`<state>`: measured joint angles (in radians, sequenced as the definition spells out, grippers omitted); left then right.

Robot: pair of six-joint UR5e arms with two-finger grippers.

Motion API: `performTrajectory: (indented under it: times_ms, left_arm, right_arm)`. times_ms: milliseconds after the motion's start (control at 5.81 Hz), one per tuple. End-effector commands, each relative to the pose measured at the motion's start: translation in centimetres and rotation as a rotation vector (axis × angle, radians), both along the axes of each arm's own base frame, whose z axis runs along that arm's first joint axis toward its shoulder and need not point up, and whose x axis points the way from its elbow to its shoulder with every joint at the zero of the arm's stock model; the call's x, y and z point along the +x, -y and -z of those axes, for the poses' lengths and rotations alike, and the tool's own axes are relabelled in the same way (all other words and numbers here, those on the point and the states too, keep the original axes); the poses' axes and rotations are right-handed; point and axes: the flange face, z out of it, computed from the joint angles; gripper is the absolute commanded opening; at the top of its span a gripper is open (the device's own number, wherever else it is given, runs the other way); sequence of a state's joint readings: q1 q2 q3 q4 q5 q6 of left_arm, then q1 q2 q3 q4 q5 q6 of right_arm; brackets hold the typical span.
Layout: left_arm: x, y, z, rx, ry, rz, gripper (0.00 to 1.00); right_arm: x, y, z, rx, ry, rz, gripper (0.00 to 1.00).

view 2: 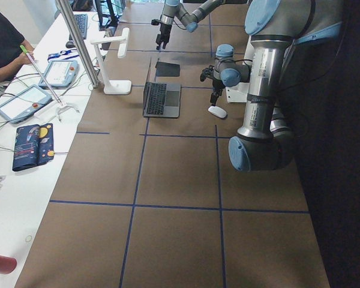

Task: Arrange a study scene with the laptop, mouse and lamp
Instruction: 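Withdraw the right gripper while the left gripper moves over the white mouse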

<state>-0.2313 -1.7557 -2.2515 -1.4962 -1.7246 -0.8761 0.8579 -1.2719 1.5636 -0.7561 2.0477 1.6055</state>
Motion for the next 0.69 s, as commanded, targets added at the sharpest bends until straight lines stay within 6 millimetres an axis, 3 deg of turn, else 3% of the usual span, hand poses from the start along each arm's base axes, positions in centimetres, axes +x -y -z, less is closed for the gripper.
performTrajectory:
  times_ms: [0,172,517]
  left_arm:
    - [3.4,0.1,-1.3,0.070,0.034,-0.097,1.00]
    - [7.8,1.0,0.1,0.054,0.033,-0.085,1.00]
    - [8.0,0.9,-1.0,0.059,0.035,-0.097,1.00]
  right_arm:
    - [7.8,-1.1,-3.8,0.021,-0.028,0.027,1.00]
    - [11.6,-1.6,-5.4,0.043,-0.036,0.058,1.00]
    - [11.6,-1.8,-6.2,0.044,-0.050,0.060,1.00]
